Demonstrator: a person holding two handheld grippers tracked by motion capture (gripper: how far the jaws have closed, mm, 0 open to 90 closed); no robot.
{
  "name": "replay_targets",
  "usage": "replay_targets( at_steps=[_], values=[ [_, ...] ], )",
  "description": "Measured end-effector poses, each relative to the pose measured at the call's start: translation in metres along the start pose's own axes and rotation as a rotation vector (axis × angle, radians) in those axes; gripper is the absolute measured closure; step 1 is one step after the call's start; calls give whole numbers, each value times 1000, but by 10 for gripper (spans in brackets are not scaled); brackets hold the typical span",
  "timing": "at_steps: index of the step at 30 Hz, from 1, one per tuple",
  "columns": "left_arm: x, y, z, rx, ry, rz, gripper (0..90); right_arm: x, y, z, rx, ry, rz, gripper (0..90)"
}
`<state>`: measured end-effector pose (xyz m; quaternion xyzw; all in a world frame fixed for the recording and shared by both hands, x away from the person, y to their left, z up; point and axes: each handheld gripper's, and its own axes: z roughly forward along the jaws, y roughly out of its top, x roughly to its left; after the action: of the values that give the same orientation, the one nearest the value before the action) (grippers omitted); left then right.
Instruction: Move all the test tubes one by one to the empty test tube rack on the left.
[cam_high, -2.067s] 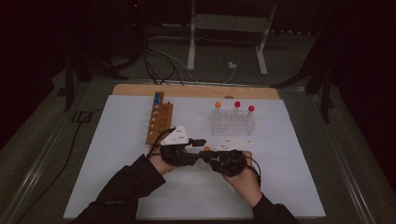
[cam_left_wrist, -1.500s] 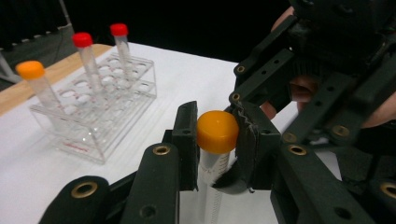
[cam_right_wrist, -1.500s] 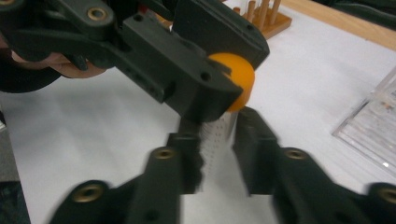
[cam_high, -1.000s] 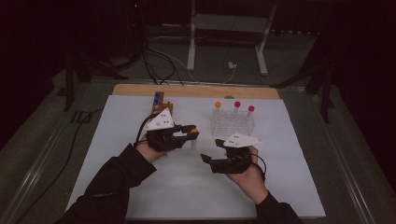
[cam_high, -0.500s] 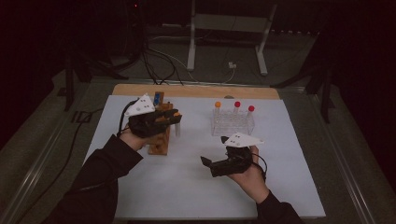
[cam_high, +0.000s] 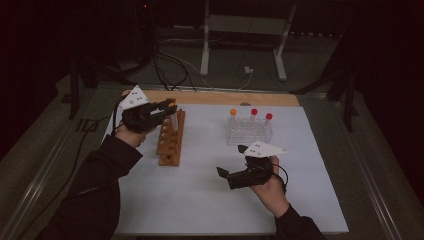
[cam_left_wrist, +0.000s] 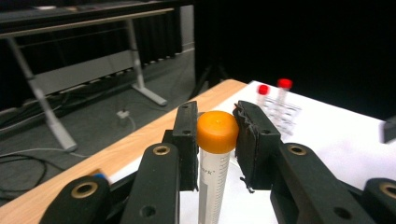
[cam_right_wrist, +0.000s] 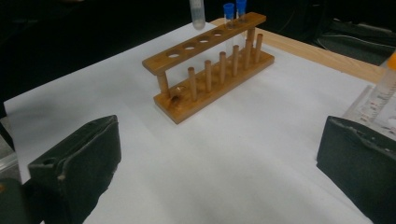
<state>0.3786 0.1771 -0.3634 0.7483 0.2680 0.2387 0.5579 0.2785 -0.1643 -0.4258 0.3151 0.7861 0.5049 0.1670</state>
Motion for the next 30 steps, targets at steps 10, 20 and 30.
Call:
replay_targets(
  at_steps=[10, 20, 30],
  values=[
    [24, -6, 7, -3, 105, -37, 719, -1, -1, 0, 2, 6, -2, 0],
    [42, -27, 23, 0, 189, -81, 719, -3, -1, -2, -3, 13, 4, 0],
    [47, -47, 35, 36, 201, -120, 719, -4, -1, -3, -2, 20, 7, 0]
  ],
)
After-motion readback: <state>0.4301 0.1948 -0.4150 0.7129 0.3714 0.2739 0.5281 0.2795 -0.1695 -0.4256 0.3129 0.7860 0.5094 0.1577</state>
